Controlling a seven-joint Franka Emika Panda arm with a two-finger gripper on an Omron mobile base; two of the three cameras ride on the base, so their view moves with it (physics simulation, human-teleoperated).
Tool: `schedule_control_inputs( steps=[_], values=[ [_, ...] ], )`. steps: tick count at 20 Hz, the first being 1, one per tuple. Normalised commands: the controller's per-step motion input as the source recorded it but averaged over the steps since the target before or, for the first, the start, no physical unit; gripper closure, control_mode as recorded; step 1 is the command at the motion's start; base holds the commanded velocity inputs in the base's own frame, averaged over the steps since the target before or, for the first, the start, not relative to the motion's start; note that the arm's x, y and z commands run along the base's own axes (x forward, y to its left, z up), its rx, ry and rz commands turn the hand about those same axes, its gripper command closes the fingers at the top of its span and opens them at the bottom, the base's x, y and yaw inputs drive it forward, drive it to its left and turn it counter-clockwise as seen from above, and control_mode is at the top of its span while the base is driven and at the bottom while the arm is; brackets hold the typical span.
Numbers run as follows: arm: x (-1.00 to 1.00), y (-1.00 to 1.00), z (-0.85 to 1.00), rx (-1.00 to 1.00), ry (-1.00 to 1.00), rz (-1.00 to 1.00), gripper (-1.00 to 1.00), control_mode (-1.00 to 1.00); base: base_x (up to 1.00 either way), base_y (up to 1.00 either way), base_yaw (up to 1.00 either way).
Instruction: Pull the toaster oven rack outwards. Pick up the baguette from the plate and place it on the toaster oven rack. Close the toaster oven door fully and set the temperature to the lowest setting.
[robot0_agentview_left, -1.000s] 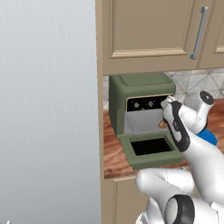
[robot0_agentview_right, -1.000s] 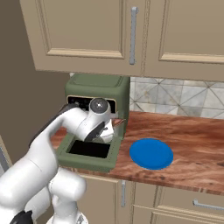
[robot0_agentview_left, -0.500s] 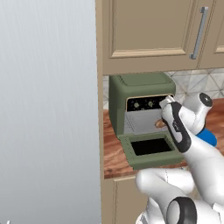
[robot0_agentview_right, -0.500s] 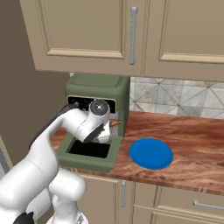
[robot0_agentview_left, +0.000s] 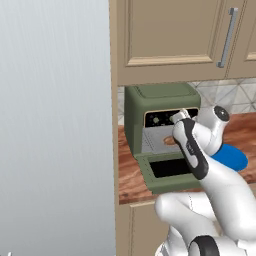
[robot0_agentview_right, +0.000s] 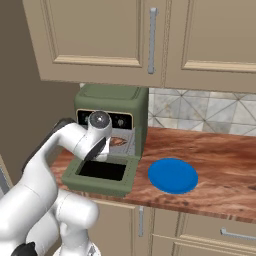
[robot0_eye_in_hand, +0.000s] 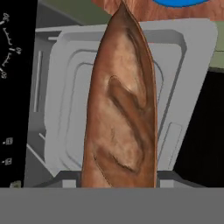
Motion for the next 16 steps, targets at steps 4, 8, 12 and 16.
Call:
schedule_control_inputs(
  steps=[4, 8, 12, 16],
  values=[
    [0.08, 0.02, -0.01, 0.17, 0.00, -0.05, 1.00, -1.00, 0.00, 0.00, 0.00],
    [0.24, 0.06, 0.00, 0.00, 0.00, -0.02, 1.00, -1.00, 0.00, 0.00, 0.00],
    [0.31, 0.00, 0.00, 0.00, 0.01, 0.00, 1.00, -1.00, 0.00, 0.00, 0.00],
    [0.31, 0.00, 0.00, 0.00, 0.03, 0.00, 1.00, -1.00, 0.00, 0.00, 0.00]
  ],
)
